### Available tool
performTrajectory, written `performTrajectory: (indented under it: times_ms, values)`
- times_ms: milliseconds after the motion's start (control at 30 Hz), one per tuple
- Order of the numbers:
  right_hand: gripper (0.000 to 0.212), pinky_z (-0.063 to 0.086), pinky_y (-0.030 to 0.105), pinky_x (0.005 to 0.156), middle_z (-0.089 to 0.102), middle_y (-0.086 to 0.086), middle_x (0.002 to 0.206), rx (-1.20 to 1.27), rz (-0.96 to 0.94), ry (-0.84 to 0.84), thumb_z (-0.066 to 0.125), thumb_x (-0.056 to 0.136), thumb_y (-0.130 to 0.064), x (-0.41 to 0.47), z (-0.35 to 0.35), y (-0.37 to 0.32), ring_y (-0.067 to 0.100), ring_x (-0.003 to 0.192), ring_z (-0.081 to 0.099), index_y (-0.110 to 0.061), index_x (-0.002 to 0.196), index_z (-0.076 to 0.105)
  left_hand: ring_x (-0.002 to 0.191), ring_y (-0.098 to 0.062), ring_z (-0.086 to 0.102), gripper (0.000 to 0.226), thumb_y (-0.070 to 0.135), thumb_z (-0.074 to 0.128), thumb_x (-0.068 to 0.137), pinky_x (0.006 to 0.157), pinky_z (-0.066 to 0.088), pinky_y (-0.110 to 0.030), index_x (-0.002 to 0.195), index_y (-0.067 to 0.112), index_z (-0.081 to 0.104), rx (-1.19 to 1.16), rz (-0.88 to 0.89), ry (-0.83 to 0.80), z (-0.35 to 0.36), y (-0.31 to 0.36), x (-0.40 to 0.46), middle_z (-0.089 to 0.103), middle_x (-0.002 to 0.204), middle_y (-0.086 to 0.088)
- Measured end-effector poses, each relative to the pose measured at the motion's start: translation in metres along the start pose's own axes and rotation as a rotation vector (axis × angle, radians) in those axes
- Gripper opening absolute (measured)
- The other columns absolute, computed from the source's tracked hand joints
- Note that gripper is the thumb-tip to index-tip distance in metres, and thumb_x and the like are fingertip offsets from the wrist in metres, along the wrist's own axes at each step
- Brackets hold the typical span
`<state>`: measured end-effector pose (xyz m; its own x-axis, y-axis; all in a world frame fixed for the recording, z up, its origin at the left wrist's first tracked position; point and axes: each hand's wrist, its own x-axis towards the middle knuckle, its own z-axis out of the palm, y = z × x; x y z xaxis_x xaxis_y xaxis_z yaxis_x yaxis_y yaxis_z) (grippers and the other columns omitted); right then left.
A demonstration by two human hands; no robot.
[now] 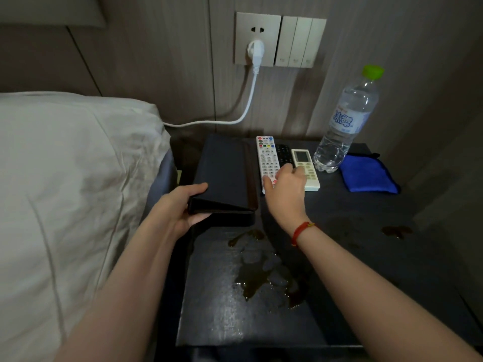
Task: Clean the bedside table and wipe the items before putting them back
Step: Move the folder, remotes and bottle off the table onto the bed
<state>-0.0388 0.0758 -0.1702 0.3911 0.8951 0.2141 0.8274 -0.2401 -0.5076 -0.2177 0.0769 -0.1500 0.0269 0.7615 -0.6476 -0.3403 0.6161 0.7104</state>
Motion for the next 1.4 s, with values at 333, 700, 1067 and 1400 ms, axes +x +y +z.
performTrajectory:
  times_ms: [333,700,1067,1400]
  values:
    - [0.054,0.035,0.042,0.098,0.038,0.022,0.128,-0.063,0.075,-0.176,0.063,0.083,-0.025,0.002,0.010,-0.003,0.039,0.115,0.039,-0.001,0.123,0.037,0.078,-0.025,0.066,0.017,0.006,0.064,0.083,0.047,0.058,-0.035,0.097,-0.001,0.058,-0.102,0.010,0.024,-0.004,-0.012,-0.001,0.064,0.086,-0.014]
    - [0.061,0.038,0.046,0.099,0.040,0.022,0.130,0.034,0.153,-0.235,0.064,0.082,-0.028,-0.011,0.006,0.003,0.039,0.120,0.041,-0.003,0.127,0.031,0.079,-0.024,0.065,0.012,0.005,0.063,0.083,0.050,0.058,-0.038,0.093,0.000,0.060,-0.110,0.000,0.019,-0.006,-0.017,-0.003,0.065,0.086,-0.013]
    - [0.042,0.050,0.038,0.082,0.057,0.014,0.117,0.177,0.203,-0.176,0.073,0.076,-0.017,-0.012,-0.013,0.000,0.034,0.106,0.057,-0.013,0.113,0.052,0.072,-0.024,0.064,0.010,0.003,0.064,0.083,0.050,0.055,-0.038,0.089,-0.002,0.059,-0.174,-0.010,0.032,0.000,-0.019,-0.026,0.063,0.082,-0.013]
    - [0.022,0.051,0.041,0.084,0.053,-0.011,0.077,0.405,0.079,-0.127,0.074,0.068,-0.021,-0.059,-0.097,-0.032,0.017,0.088,0.056,-0.024,0.081,0.056,0.053,-0.014,0.069,0.005,0.006,0.059,0.085,0.048,0.058,-0.028,0.086,0.002,0.061,-0.325,0.144,-0.011,-0.015,-0.019,-0.118,0.071,0.059,-0.005]
